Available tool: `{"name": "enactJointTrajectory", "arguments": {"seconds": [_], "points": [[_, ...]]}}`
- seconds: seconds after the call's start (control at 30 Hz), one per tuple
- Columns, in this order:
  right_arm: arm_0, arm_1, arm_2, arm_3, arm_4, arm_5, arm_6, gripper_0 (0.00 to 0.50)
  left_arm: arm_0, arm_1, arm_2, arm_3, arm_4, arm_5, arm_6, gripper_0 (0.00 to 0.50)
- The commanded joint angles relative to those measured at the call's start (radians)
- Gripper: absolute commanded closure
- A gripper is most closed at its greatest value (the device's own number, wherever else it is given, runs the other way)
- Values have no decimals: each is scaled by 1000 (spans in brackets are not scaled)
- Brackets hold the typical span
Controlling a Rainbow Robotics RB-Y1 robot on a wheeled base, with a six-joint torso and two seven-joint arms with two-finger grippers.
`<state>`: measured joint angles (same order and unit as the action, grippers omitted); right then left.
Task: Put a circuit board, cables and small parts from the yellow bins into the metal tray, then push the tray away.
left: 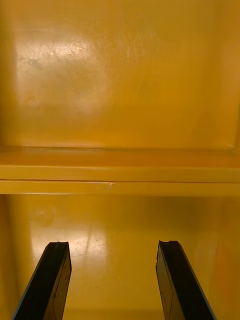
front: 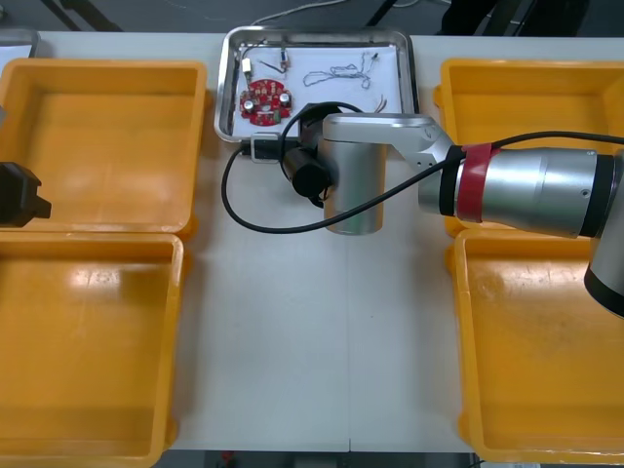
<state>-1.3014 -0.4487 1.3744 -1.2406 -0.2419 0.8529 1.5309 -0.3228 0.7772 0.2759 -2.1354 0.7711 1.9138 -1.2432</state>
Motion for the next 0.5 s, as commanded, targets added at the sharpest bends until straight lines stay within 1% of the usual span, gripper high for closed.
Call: {"name": "enactJointTrajectory", "arguments": {"seconds": [0.03, 0.3, 0.33, 0.37, 0.4, 0.47, 0.5], "points": [[-64, 18, 17, 10, 18, -31, 9, 500, 21, 36, 28, -34, -9, 6, 19, 0], [-64, 18, 17, 10, 23, -31, 9, 499, 21, 36, 28, -34, -9, 6, 19, 0], [-64, 18, 17, 10, 23, -29, 9, 445, 21, 36, 28, -34, -9, 6, 19, 0], [-64, 18, 17, 12, 23, -29, 9, 368, 21, 36, 28, -34, -9, 6, 19, 0], [-64, 18, 17, 12, 23, -31, 9, 322, 21, 36, 28, -34, -9, 6, 19, 0], [-64, 18, 17, 10, 21, -31, 18, 143, 21, 36, 28, -34, -9, 6, 19, 0], [-64, 18, 17, 12, 23, -29, 20, 111, 21, 36, 28, -34, -9, 6, 19, 0]]}}
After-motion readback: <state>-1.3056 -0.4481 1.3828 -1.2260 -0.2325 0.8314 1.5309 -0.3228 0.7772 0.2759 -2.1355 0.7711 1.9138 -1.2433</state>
